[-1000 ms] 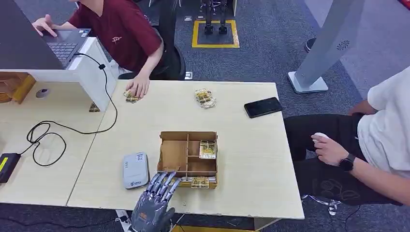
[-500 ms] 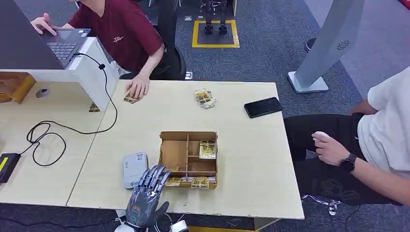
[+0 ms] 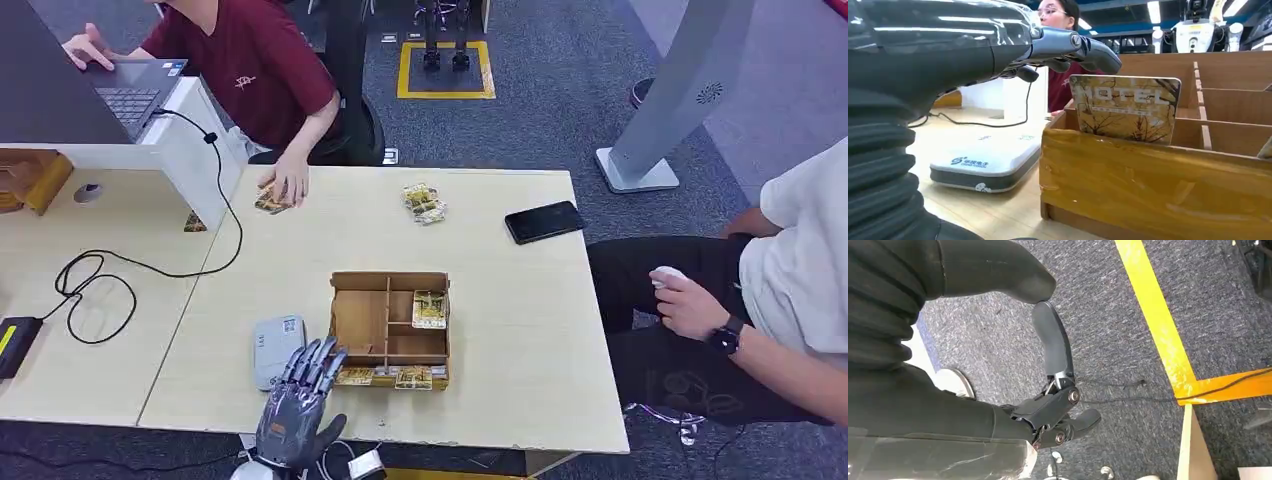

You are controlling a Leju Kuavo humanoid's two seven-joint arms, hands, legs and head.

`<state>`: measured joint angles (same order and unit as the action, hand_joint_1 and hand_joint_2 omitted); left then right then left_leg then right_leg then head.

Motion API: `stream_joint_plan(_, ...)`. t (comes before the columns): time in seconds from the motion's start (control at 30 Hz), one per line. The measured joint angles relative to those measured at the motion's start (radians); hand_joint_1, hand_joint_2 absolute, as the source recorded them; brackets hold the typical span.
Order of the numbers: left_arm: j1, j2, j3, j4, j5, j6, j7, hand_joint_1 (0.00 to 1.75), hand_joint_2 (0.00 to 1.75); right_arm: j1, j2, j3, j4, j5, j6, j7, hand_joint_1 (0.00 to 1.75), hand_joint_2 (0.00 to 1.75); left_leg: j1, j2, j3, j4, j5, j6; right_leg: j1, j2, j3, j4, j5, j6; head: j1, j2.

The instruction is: Pass the card to the sensor for recognition and then transmit it.

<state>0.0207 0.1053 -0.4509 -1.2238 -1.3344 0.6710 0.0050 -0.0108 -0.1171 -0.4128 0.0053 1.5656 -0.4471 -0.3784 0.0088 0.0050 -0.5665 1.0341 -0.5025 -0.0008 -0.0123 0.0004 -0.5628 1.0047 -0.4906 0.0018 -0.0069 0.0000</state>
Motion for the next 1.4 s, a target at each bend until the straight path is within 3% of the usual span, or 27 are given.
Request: stream_joint_plan(1.4,0.003,-0.017,0.000,-0.060,0.116,0.000,-0.028,0.00,1.75,-0.005,0.000,0.009,0.000,0.000,0.003,0.004,0.00,1.75,0.000,0.000,0.000,0.000,0.000,0.000,0.000,0.000,0.000,0.000,0.000,0.000,0.000,0.000)
